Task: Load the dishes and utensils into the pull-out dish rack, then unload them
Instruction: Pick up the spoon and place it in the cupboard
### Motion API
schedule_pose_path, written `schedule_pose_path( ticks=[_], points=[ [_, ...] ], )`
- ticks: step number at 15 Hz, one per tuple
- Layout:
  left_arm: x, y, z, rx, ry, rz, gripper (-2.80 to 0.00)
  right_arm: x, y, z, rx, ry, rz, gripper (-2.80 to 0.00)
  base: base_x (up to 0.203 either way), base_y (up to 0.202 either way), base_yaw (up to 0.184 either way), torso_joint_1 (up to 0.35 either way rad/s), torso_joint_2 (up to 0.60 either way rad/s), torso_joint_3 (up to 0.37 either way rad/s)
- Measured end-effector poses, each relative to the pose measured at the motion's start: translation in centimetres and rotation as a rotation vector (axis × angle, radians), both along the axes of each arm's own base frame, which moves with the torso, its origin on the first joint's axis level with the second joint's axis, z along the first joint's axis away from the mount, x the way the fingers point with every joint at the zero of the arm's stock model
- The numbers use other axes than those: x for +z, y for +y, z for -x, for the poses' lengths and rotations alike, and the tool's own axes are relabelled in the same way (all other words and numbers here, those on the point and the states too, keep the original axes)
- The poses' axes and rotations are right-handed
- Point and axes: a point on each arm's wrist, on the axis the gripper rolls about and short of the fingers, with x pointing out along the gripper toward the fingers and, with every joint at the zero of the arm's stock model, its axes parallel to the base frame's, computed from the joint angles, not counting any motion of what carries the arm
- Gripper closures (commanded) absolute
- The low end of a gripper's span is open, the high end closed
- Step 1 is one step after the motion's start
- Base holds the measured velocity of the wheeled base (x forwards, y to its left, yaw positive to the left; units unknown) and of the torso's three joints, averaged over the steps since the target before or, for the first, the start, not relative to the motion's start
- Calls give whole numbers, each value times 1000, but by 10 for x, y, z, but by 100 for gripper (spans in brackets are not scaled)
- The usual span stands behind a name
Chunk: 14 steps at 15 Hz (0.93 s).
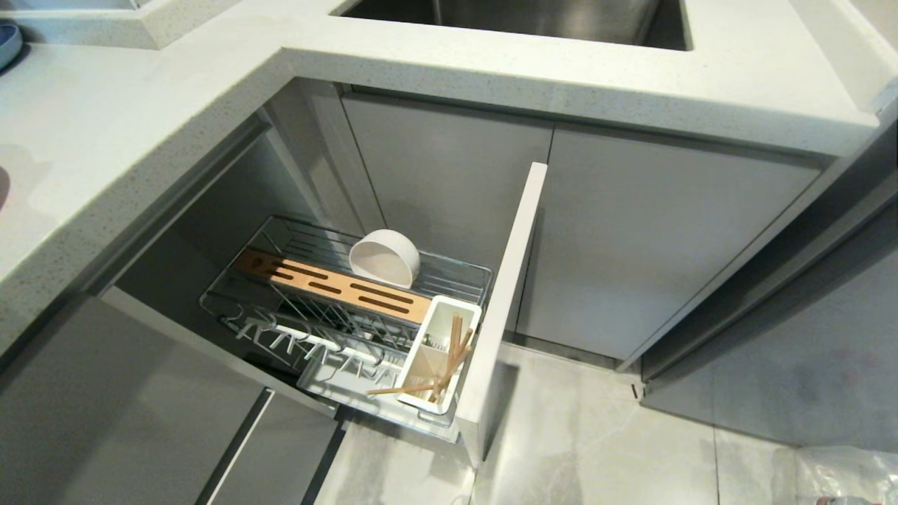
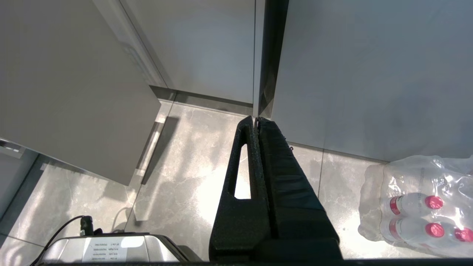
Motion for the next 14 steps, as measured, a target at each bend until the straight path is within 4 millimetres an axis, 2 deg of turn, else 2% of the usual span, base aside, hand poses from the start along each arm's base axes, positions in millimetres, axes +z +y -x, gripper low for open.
schedule_pose_path(
  ticks=[6,7,14],
  points=[
    [0,0,0,-1,1,1,-280,0,0,0,0,0,0,0,0,0,0,0,0,0],
    [0,0,0,0,2,1,0,0,0,0,0,0,0,0,0,0,0,0,0,0],
    [-2,1,-1,0,11,7,0,0,0,0,0,0,0,0,0,0,0,0,0,0]
  ],
)
